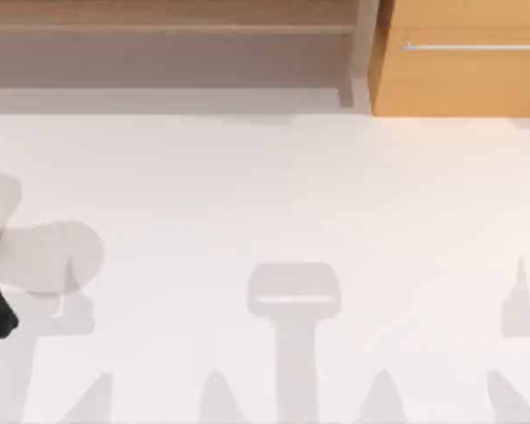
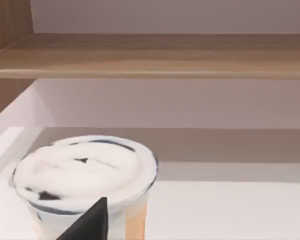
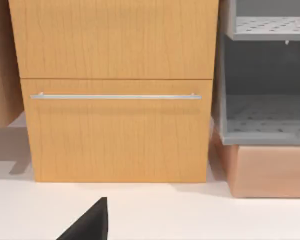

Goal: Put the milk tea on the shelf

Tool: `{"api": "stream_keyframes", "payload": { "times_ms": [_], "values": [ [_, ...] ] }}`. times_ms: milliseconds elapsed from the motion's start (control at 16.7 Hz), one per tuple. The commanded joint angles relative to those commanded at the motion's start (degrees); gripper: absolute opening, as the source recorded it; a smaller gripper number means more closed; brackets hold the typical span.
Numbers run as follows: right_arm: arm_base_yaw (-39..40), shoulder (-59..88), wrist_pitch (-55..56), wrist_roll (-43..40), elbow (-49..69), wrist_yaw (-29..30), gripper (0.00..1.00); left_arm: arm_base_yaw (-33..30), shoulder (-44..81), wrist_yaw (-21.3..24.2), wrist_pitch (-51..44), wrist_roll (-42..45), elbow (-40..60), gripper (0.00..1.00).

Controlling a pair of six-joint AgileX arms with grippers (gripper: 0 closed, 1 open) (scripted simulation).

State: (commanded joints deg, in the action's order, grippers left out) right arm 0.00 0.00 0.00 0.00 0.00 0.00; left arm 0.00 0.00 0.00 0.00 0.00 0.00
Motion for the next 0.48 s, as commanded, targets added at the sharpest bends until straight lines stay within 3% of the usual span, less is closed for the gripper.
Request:
{"api": "stream_keyframes", "payload": {
  "times_ms": [240,480],
  "values": [
    [0.0,0.0,0.0,0.0,0.0,0.0,1.0,1.1,2.0,1.1,1.9,0.4,-0.1,1.0],
    [0.0,0.0,0.0,0.0,0.0,0.0,1.0,6.3,13.0,6.5,12.2,2.2,-0.5,1.0]
  ]
}}
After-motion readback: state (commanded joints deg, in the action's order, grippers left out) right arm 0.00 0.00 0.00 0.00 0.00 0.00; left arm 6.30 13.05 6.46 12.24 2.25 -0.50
